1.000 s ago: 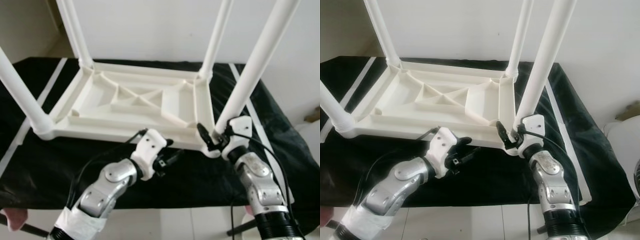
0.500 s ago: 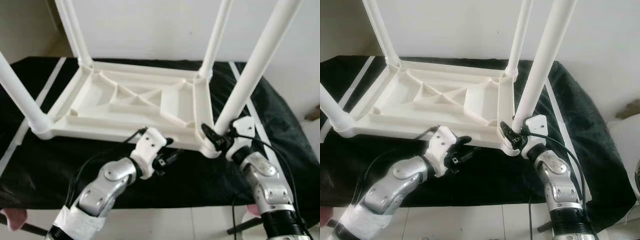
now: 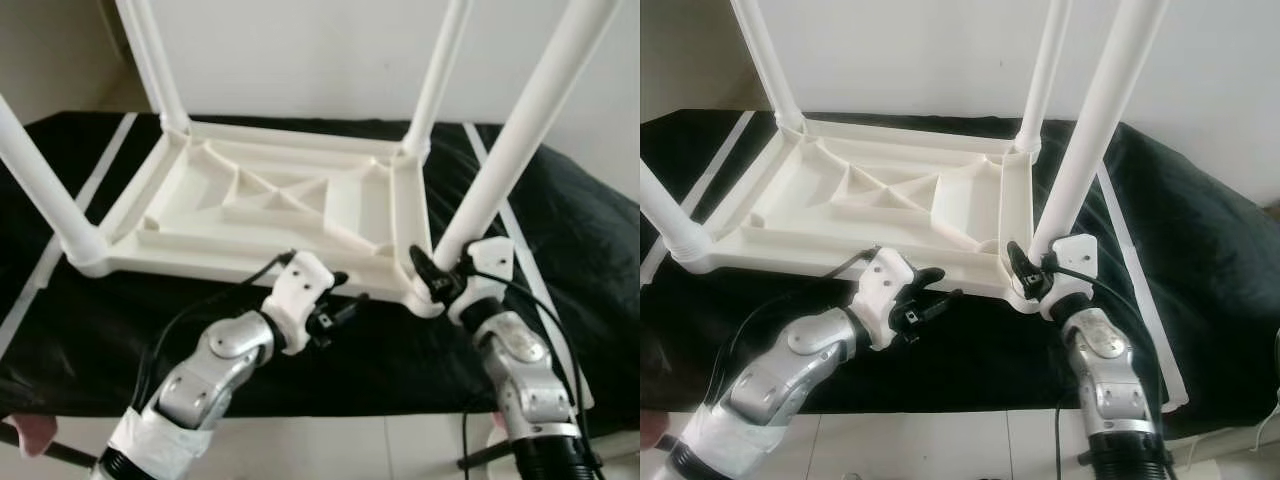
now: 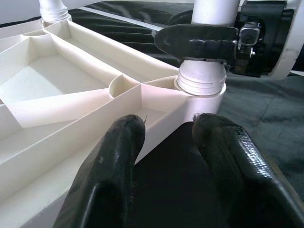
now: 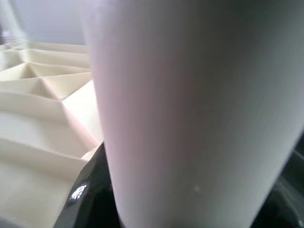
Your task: Building children table
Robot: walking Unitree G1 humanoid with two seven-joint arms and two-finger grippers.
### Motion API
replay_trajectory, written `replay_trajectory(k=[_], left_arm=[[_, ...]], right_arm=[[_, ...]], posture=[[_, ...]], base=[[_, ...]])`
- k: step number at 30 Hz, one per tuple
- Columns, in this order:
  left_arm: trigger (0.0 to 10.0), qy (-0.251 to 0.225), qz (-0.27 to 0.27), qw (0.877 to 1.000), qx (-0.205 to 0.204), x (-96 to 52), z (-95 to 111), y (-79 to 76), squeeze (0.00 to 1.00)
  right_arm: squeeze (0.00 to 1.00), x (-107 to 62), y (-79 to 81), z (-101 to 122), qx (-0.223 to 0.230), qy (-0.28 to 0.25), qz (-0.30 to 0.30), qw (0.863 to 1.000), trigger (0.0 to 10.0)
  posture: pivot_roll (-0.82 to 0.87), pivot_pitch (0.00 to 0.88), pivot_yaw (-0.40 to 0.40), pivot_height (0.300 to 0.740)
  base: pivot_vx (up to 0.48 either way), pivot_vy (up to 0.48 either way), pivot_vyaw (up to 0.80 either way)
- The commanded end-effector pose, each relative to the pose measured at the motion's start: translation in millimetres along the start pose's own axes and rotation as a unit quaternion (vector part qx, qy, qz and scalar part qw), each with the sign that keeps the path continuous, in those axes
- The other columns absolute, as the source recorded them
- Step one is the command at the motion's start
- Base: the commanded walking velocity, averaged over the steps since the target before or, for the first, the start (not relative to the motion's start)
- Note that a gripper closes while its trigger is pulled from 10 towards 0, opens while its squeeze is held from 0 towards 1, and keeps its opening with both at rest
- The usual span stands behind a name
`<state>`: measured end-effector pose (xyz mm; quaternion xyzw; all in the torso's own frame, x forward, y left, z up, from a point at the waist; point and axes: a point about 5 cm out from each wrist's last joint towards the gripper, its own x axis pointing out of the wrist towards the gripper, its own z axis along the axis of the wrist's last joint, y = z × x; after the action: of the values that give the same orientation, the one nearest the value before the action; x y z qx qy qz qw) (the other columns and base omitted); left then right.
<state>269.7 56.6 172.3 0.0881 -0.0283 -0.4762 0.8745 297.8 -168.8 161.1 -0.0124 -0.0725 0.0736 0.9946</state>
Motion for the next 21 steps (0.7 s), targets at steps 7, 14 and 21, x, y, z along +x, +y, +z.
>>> replay_trajectory(k=[7, 14, 21], left_arm=[[10.0, 0.002, -0.021, 1.000, -0.005, -1.7, -2.9, -2.2, 0.00], [10.0, 0.000, -0.017, 1.000, -0.011, -1.8, -2.4, -2.6, 0.00], [10.0, -0.011, -0.012, 1.000, -0.022, 0.0, 2.2, 0.1, 0.00]], right_arm=[[0.00, -13.4, 3.5, -28.5, 0.025, 0.083, -0.195, 0.977, 10.0], [0.00, -13.6, 12.5, -29.3, 0.048, 0.092, -0.243, 0.964, 10.0], [0.00, -14.5, 12.6, -25.2, 0.051, 0.083, -0.245, 0.965, 10.0]], posture=[[-0.11, 0.164, -0.004, 0.740], [-0.12, 0.164, -0.001, 0.740], [-0.12, 0.163, -0.002, 0.740]], base=[[0.000, 0.000, 0.00], [0.000, 0.000, 0.00], [0.000, 0.000, 0.00]])
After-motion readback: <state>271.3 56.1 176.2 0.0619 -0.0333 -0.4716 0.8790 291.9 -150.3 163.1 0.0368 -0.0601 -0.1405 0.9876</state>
